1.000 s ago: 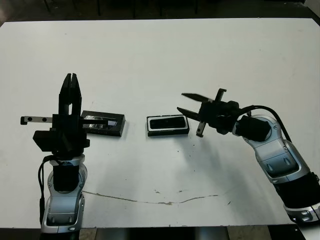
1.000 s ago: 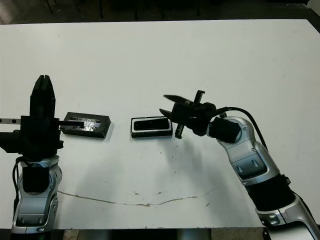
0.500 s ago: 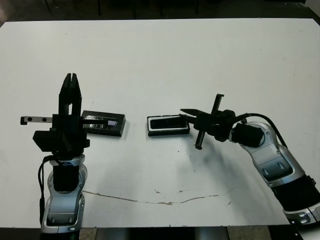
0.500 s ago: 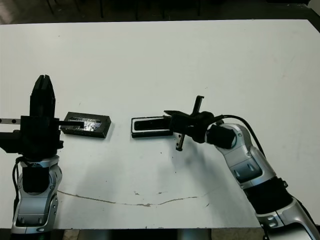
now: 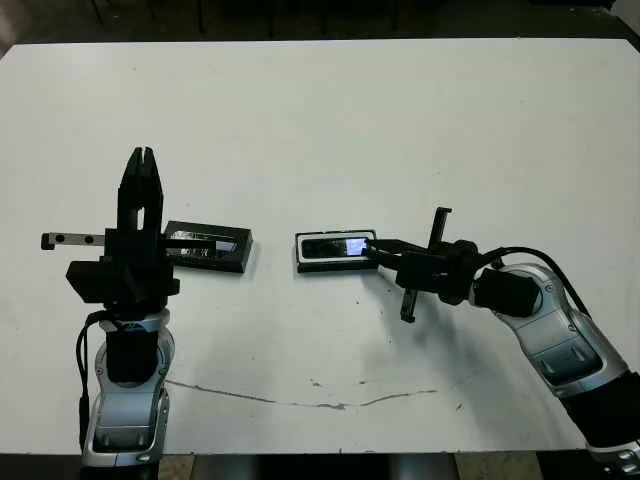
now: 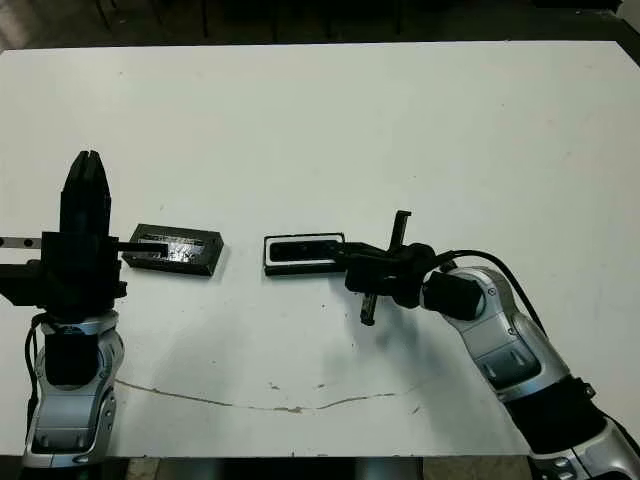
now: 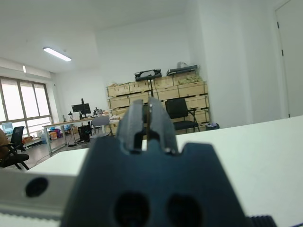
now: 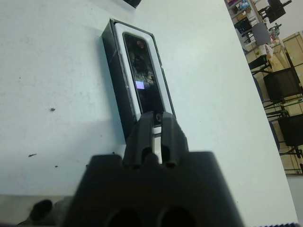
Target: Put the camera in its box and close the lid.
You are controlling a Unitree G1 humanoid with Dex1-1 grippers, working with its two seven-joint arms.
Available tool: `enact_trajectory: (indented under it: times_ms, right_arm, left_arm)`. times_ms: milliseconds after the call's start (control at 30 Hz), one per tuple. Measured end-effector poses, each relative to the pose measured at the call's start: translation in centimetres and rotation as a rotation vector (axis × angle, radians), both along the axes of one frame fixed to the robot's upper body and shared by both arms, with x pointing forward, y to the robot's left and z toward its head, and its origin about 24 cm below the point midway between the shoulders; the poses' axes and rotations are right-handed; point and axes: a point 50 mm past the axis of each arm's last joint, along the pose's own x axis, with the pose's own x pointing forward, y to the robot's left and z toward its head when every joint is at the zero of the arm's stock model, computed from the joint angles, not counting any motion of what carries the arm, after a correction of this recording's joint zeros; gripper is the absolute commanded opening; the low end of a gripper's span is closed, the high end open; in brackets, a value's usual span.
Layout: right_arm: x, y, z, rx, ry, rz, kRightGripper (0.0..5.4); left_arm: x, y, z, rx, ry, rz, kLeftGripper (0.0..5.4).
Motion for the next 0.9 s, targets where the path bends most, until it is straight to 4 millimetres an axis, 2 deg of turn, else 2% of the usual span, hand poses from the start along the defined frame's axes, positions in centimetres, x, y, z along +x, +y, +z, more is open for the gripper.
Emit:
enact_trajectory:
  times_ms: [133,267,367,467,600,700,800,900]
  right_arm:
    - [0.7,-1.0,0.9,0.078,-0.029,-0.091,0.02]
    - [2.0,-2.2,3.3,0.350,-0.040,-0.239,0.02]
    - [2.8,-3.4,5.5,0.582,-0.018,-0.328,0.02]
    - [3.2,-4.7,6.9,0.705,0.010,-0.379,0.02]
    - [2.9,-5.6,8.0,0.756,0.039,-0.410,0.02]
    - [2.4,-5.5,8.9,0.760,0.026,-0.388,0.02]
    - [2.2,-5.4,9.2,0.761,0.022,-0.380,0.02]
    - [2.2,-5.3,9.2,0.757,0.021,-0.382,0.02]
  left_arm:
    - [0.0,0.1,0.0,0.002,0.001,0.003,0.00]
    - [0.1,0.5,0.3,0.030,0.004,0.012,0.00]
    - [0.7,1.7,1.3,0.121,0.044,0.018,0.00]
    - [1.6,3.5,2.9,0.237,0.095,0.004,0.00]
    - [3.3,5.7,5.6,0.459,0.215,-0.096,0.00]
    - [4.6,6.5,7.5,0.582,0.320,-0.142,0.00]
    - [6.1,5.7,8.3,0.726,0.430,-0.247,0.00]
    - [7.8,5.0,8.6,0.925,0.628,-0.366,0.00]
